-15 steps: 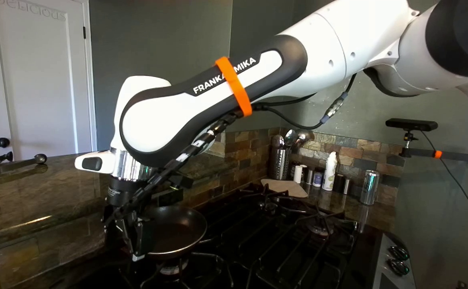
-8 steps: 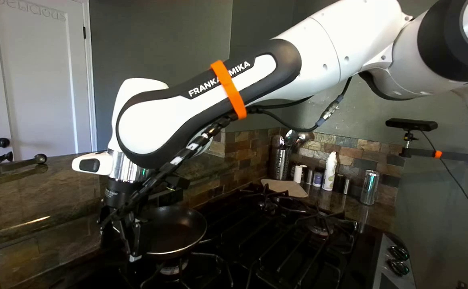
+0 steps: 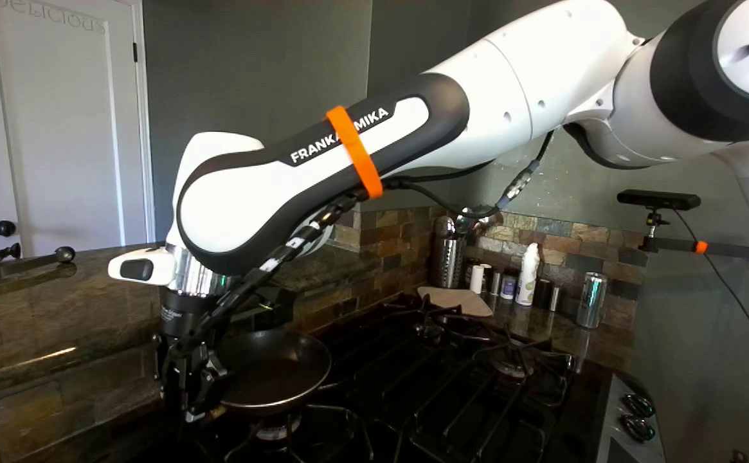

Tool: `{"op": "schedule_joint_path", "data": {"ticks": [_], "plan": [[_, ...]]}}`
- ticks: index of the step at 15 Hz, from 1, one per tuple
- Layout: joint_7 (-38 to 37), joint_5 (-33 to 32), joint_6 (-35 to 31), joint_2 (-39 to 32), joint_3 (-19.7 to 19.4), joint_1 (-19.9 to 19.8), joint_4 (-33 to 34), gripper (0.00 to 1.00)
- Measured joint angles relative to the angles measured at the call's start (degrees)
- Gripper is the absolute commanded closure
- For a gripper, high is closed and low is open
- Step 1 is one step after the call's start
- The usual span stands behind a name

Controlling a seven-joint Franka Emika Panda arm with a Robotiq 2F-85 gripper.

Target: Move the pan to the right.

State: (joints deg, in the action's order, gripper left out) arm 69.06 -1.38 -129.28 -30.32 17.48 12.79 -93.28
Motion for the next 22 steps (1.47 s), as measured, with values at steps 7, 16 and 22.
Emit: {"op": "schedule_joint_path", "data": {"ticks": [7, 16, 22], "plan": [[0.7, 0.0, 0.0, -0.6, 0.1, 0.0, 0.4, 0.51], [1.2, 0.0, 0.0, -1.2, 0.4, 0.0, 1.1, 0.91], [1.2, 0.0, 0.0, -1.2, 0.3, -0.1, 1.2, 0.91]]}}
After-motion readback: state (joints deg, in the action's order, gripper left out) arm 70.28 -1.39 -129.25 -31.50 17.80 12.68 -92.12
